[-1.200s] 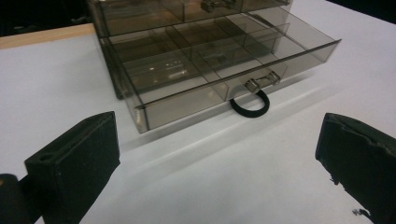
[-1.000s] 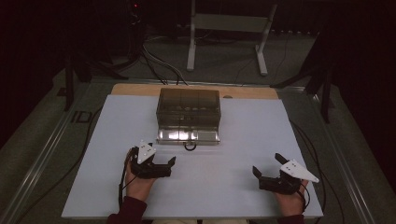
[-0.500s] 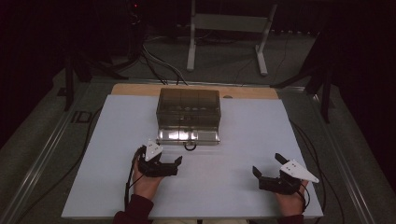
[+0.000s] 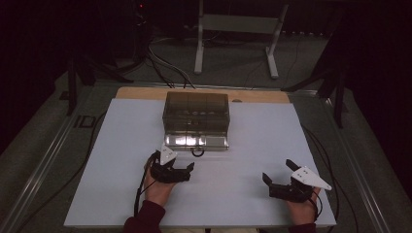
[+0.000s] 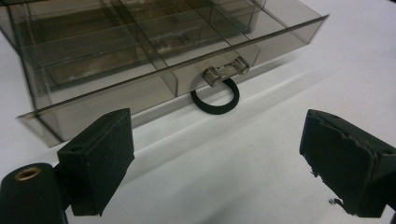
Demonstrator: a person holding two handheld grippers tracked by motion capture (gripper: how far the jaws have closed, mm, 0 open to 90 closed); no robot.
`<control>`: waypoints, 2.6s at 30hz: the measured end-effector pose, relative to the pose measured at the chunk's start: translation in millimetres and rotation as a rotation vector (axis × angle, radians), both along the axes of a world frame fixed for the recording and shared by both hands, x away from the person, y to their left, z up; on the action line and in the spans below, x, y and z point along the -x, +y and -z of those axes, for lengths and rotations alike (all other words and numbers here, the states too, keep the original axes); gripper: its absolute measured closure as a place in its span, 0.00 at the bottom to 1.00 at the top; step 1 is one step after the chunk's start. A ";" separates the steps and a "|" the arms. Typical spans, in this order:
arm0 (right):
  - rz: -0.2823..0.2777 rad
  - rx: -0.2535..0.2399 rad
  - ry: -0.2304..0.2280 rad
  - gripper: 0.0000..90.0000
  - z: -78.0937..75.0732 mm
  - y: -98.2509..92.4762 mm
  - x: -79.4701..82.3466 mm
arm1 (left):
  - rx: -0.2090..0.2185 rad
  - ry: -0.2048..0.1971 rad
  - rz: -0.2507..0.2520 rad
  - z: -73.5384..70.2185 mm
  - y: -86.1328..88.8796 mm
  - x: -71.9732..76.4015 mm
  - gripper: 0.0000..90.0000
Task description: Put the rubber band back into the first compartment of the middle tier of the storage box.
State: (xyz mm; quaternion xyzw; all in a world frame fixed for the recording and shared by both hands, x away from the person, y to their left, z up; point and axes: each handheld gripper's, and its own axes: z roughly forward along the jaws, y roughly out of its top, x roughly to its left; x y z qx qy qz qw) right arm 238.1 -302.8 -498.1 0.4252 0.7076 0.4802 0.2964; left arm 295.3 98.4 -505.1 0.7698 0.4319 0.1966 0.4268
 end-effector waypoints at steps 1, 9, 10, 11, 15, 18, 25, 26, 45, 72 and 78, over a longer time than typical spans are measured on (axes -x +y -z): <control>0.000 0.000 -0.001 0.00 -0.1 -0.1 0.0 | -0.005 0.000 0.002 -0.1 -2.0 -0.4 0.12; 0.001 0.002 0.002 0.00 -0.1 -0.4 -0.1 | -0.001 0.012 0.008 1.7 -16.2 -4.8 0.16; 0.001 0.002 0.002 0.00 -0.1 -0.5 -0.1 | 0.000 0.017 0.008 2.5 -17.9 -5.3 0.17; 0.002 0.002 0.001 0.00 -0.2 -0.6 0.0 | 0.000 0.022 0.011 3.3 -19.2 -6.0 0.17; 0.002 0.002 0.000 0.00 -0.3 -0.8 0.1 | -0.014 0.036 0.015 5.1 -24.4 -7.9 0.18; 0.001 0.004 0.002 0.00 -0.1 -0.2 0.0 | -0.038 0.031 0.005 5.8 -29.5 -8.7 0.21; -0.001 0.009 0.000 0.00 -0.2 0.4 0.2 | -0.043 0.051 -0.015 9.1 -34.1 -13.5 0.32; -0.001 0.009 0.000 0.00 -0.2 0.4 0.2 | -0.043 0.051 -0.015 9.1 -34.1 -13.5 0.34; -0.010 0.012 0.000 0.00 0.0 1.7 0.1 | -0.049 0.114 -0.066 20.3 -39.8 -32.0 0.49; -0.019 0.018 0.009 0.00 0.7 2.5 -0.8 | -0.018 0.153 -0.151 21.9 -48.5 -43.8 0.56; -0.018 0.017 0.009 0.00 0.8 2.9 -0.8 | -0.012 0.154 -0.168 22.0 -48.7 -45.0 0.57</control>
